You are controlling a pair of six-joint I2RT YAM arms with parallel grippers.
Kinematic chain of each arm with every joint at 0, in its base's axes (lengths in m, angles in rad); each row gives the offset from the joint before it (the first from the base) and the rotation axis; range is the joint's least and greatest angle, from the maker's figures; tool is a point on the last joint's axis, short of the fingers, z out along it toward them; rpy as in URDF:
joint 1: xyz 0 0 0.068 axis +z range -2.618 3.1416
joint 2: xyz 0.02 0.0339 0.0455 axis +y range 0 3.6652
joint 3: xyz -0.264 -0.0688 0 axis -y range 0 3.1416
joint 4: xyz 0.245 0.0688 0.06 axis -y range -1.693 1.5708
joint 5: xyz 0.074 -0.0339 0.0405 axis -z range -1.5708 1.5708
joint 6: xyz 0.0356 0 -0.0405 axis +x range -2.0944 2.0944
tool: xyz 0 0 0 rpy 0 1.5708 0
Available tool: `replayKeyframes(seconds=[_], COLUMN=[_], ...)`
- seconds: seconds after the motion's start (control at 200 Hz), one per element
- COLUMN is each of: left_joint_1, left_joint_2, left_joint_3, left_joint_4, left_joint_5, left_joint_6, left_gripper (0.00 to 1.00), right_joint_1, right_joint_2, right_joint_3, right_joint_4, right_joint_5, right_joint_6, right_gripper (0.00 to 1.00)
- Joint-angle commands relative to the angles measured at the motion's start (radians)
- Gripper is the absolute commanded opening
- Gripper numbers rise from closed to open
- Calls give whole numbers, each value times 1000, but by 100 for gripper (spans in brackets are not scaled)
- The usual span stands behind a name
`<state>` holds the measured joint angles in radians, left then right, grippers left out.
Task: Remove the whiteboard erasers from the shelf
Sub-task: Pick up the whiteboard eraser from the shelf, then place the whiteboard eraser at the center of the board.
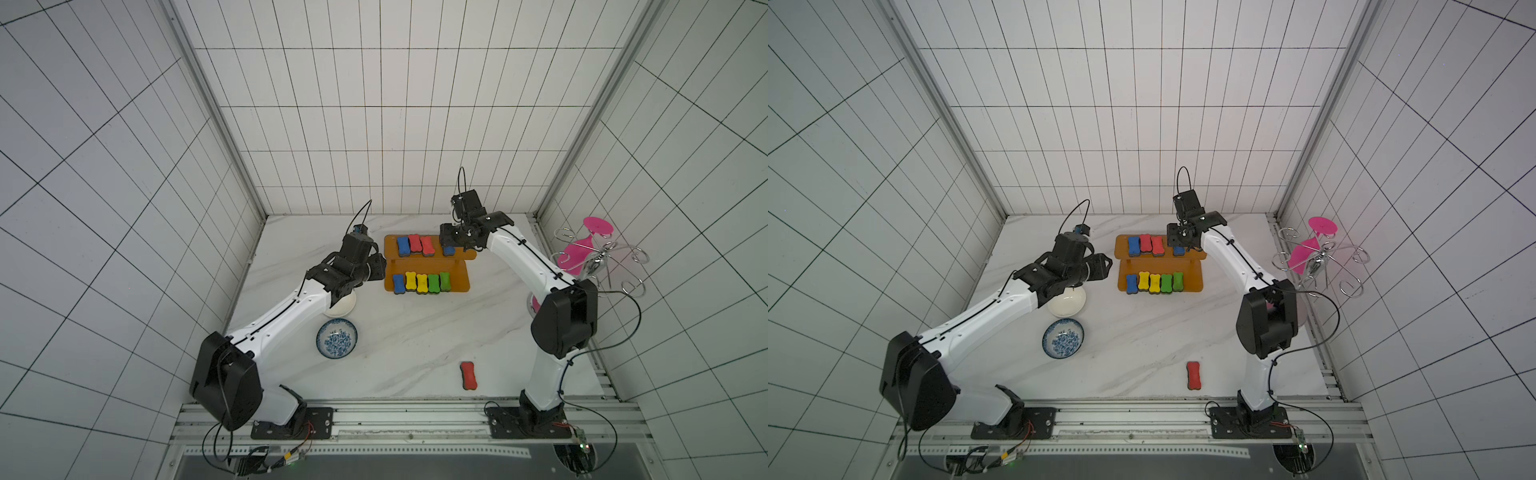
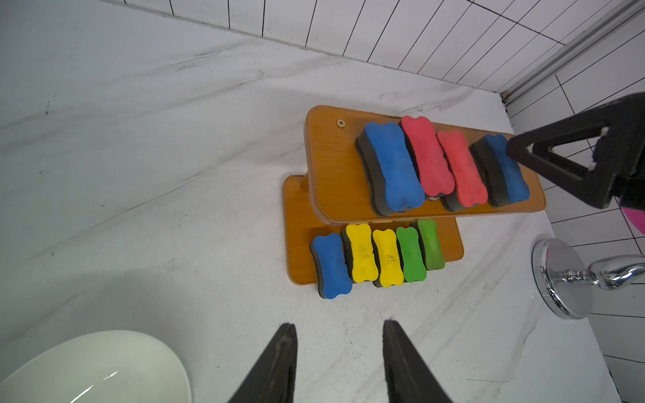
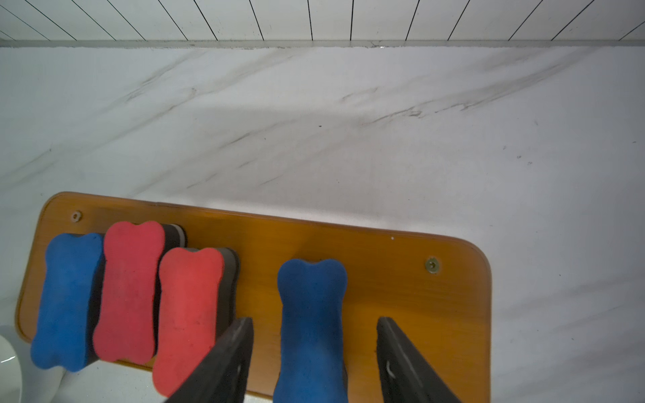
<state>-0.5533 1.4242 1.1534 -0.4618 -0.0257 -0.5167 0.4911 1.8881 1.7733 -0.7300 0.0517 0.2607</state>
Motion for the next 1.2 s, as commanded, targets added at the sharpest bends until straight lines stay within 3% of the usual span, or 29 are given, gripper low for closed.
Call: replayKeyframes(seconds=[0.0,0.21,0.485,0.67,0.889,1.054,1.194], left_joint_1=[4,5,-3,-6,-21,-29,-31], left_joint_2=[-25,-21,-23,-38,-95,-147,-167], left_joint_3=[-10,-9,-11,-13,-66,-111,-132], left_joint_4=[7,6,-29,-103,-129,-131,-137], left_joint_5=[-5,-9,-30,-42,-52,-54,-50], left_joint_6=[-5,-5,-11,-5,5,24,27], left_gripper=[44,44,44,44,44,44,44], right_joint_1=[11,14,16,62,210,392,571], right_joint_2=[28,63,45,-68,-340,-511,-566], right_joint_3=[40,44,47,-2,-310,-603,-809], right_joint_4=[-50,-51,-53,-59,-50,-67,-51], right_joint_5=[35,42,54,109,208,231,240], right_joint_6=[-8,2,69,121,242,445,645], right_gripper=[59,54,30,27,28,29,30])
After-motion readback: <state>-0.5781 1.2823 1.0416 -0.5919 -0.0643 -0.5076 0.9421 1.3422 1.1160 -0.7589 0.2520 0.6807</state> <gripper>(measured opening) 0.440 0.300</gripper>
